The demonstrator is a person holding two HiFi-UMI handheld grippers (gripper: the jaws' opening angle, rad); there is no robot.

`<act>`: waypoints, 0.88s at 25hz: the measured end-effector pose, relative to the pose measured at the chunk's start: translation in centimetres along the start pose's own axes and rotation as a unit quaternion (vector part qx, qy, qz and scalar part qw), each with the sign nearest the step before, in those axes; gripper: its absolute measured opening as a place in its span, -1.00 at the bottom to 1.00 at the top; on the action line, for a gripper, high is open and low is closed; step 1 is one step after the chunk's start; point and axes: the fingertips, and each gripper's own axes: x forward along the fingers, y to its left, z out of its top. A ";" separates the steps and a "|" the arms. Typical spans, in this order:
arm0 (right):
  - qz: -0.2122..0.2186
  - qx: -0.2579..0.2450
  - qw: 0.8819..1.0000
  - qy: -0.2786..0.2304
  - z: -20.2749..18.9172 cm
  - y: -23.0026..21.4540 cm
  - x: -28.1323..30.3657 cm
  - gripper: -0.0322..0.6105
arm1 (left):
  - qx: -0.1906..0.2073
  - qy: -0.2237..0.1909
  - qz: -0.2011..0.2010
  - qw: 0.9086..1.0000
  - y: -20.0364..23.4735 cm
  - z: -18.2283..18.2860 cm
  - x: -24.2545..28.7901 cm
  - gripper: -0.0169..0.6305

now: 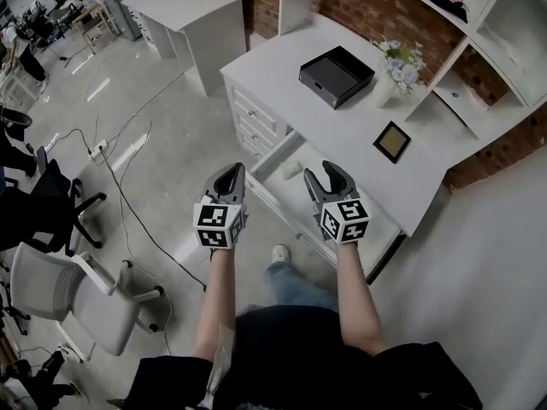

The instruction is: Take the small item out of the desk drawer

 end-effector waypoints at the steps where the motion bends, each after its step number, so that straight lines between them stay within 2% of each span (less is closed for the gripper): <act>1: 0.005 -0.002 1.000 0.008 -0.2 -0.5 1.3 -0.31 | -0.003 0.004 0.002 1.000 0.5 -0.1 1.2 -0.92; 7: 0.023 0.016 0.999 0.041 -1.7 -3.0 7.2 -0.31 | -0.022 0.028 0.016 0.999 3.2 -1.1 6.5 -0.92; 14: 0.027 0.047 0.995 0.085 -4.5 -4.2 11.1 -0.31 | -0.036 0.061 0.013 0.997 5.4 -2.7 9.7 -0.92; 18: 0.026 0.061 0.990 0.122 -7.5 -4.0 12.9 -0.31 | -0.039 0.073 0.006 0.997 6.1 -3.9 11.2 -0.92; 22: 0.004 0.089 0.980 0.179 -11.8 -4.8 14.4 -0.30 | -0.056 0.085 0.001 0.995 6.7 -5.5 12.1 -0.92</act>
